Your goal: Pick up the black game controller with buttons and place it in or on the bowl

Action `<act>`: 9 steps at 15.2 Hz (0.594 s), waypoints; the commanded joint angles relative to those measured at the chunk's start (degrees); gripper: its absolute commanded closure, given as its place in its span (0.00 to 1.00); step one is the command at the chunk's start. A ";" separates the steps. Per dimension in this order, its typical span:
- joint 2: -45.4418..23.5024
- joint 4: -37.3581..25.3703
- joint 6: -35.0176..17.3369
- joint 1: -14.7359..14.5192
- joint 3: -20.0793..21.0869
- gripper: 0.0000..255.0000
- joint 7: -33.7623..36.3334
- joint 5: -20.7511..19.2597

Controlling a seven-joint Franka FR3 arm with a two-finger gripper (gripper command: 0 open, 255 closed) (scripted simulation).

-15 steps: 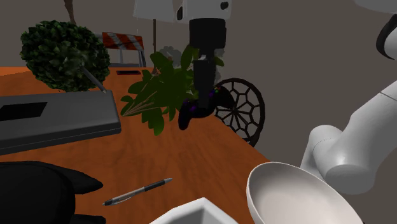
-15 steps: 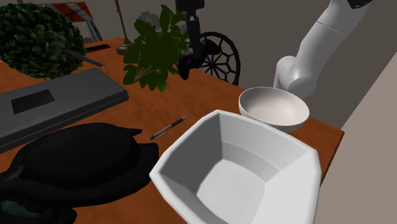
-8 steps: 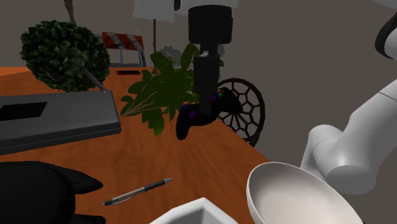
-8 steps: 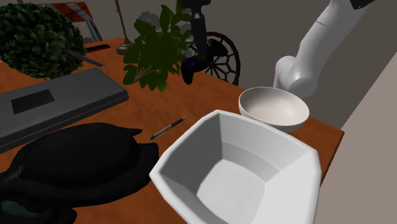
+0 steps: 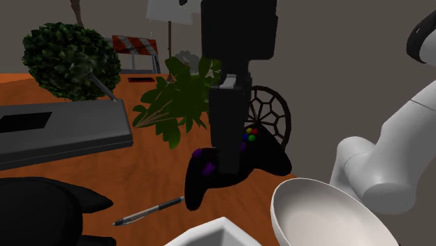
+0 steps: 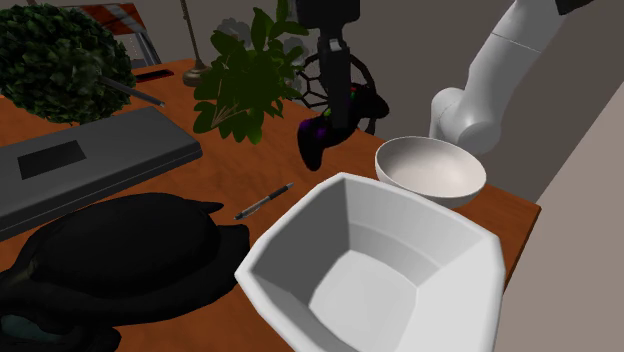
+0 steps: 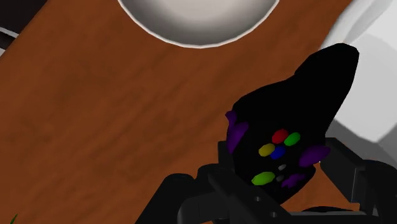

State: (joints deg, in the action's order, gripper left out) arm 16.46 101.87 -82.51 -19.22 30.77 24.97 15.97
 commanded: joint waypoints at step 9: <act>-10.84 -9.34 -3.38 -4.60 12.60 1.00 17.77 -3.28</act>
State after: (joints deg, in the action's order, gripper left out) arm 7.13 93.82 -85.59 -23.26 42.02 40.61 13.47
